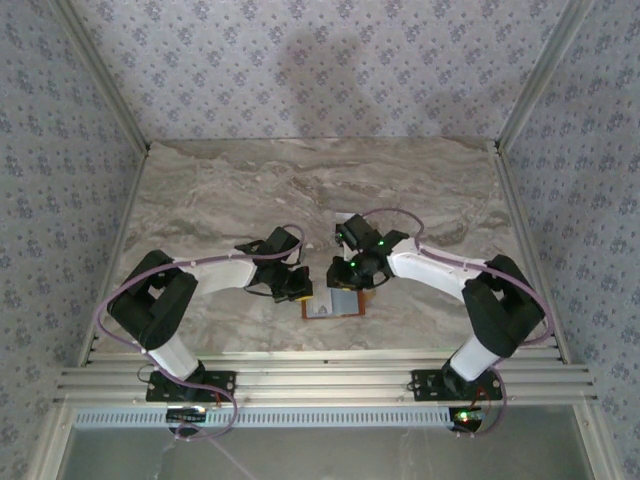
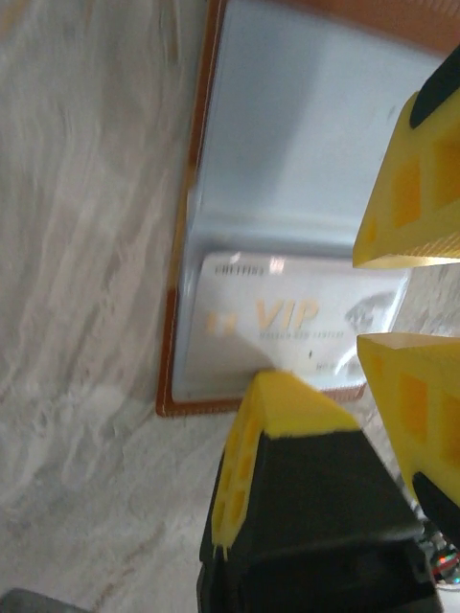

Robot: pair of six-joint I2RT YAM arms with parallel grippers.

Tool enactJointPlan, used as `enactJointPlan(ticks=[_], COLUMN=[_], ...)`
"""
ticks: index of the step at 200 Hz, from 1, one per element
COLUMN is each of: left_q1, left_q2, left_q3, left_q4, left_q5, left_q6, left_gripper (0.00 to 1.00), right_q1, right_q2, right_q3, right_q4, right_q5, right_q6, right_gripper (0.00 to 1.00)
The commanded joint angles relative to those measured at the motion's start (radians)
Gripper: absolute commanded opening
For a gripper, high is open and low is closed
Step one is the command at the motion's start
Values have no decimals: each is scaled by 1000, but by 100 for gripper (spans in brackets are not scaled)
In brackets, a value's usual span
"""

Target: Take the credit cards out of the card holder

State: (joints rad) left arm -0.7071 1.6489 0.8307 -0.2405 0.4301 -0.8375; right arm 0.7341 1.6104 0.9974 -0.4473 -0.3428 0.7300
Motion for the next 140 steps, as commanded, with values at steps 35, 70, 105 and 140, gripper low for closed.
enactJointPlan(ticks=[35, 70, 105, 140], left_q1=[3, 4, 4, 4], left_q2=[-9, -7, -7, -11], left_q3=[7, 2, -3, -1], left_q4=[-42, -39, -36, -39], left_q5=[-19, -17, -16, -16], left_q6=[15, 15, 12, 11], left_gripper=[1, 1, 1, 1], right_q1=[22, 28, 31, 34], right_q2=[109, 126, 139, 147], right_q3=[14, 16, 14, 21], right_q4=[80, 57, 50, 18], right_q5=[-77, -43, -36, 1], right_q6=[48, 37, 28, 16], right_gripper=[27, 28, 28, 28])
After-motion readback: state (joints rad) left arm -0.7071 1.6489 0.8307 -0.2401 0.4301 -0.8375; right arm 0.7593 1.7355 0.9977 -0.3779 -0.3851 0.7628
